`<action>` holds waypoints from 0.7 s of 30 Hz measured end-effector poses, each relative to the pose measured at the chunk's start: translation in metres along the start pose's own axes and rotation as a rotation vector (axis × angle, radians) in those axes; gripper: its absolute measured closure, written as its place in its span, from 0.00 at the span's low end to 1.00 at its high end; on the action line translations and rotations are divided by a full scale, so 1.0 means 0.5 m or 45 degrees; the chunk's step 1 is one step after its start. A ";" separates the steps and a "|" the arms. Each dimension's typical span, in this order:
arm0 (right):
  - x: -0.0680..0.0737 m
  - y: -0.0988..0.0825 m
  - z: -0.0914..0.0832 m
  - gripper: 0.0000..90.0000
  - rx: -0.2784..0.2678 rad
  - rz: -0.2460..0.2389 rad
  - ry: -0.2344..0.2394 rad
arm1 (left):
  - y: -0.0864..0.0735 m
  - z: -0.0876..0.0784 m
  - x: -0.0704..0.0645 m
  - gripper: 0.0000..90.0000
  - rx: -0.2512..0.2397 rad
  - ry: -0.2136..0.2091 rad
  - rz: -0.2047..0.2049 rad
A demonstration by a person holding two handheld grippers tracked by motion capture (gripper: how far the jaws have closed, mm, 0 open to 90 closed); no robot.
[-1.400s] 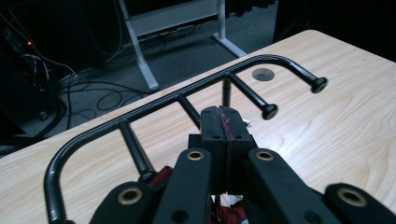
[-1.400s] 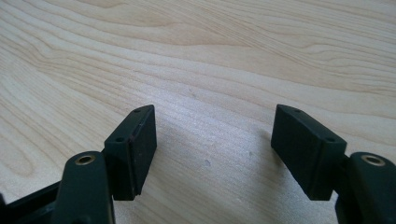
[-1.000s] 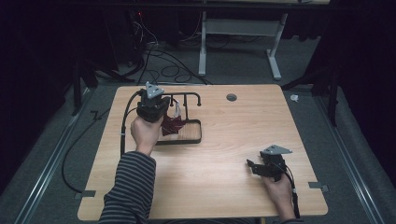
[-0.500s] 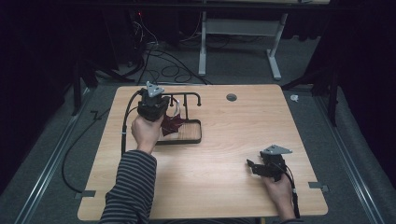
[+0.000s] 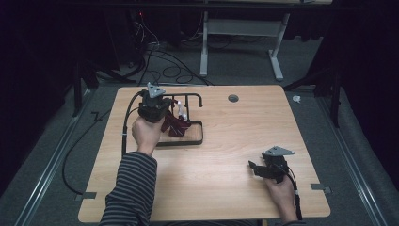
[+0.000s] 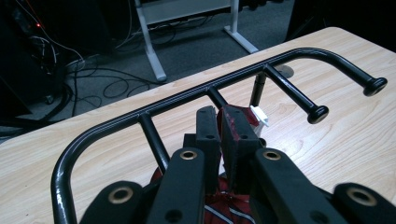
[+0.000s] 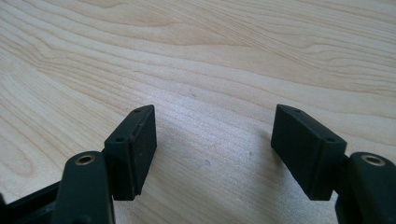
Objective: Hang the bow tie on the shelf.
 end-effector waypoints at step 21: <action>0.000 0.000 0.000 0.36 0.002 -0.001 -0.001 | -0.010 -0.059 -0.010 0.82 -0.062 -0.105 -0.016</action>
Point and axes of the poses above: each handheld gripper's, and its own axes: z roughly forward along the jaws, y roughly out of its top, x roughly to its left, the point moved 1 cm from there along z, roughly forward along the jaws, and after that the axes turned 13 degrees about z, right-handed, at the moved point
